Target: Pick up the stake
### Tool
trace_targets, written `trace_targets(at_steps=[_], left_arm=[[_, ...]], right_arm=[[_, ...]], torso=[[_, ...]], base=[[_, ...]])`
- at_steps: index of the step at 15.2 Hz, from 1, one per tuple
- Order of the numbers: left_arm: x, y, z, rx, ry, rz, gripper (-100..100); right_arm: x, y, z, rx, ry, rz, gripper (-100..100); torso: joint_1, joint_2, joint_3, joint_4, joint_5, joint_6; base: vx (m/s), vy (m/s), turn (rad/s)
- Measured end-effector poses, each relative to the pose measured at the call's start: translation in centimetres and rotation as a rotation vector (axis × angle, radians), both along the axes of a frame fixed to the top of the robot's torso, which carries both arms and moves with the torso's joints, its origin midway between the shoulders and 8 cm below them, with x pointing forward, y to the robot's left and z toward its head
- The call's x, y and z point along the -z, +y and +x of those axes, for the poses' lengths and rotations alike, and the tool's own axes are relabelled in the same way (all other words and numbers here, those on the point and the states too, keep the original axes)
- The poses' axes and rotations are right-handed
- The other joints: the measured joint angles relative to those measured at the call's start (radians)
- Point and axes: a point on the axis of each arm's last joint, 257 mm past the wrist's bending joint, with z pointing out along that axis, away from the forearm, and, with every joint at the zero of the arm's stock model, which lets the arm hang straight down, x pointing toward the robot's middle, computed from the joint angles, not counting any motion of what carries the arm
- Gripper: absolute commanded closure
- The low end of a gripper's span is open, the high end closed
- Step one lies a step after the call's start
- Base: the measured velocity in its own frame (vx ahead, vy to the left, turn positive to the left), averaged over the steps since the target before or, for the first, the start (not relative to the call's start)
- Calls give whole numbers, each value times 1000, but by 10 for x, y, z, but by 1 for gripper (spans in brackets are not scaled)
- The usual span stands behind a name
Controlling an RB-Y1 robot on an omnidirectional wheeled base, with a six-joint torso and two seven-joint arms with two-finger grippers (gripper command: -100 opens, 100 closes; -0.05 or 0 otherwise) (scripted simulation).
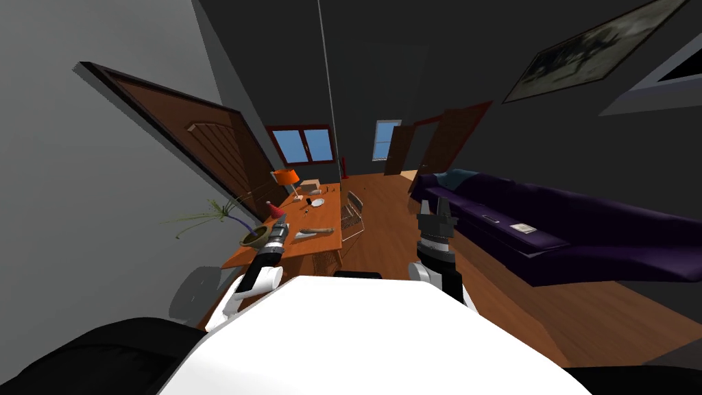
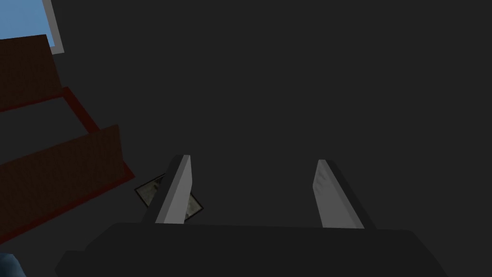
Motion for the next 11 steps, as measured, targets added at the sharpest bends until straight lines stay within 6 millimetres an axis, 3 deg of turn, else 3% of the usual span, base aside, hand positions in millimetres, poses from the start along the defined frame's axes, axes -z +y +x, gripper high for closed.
trace_targets(at_steps=[11], left_arm=[[100, 89, -53, -199, 309, -81, -100]], right_arm=[[0, 0, 0, 0, 0, 0, 0]], torso=[[3, -2, -1, 0, 1, 0]], base=[[29, -92, -107]])
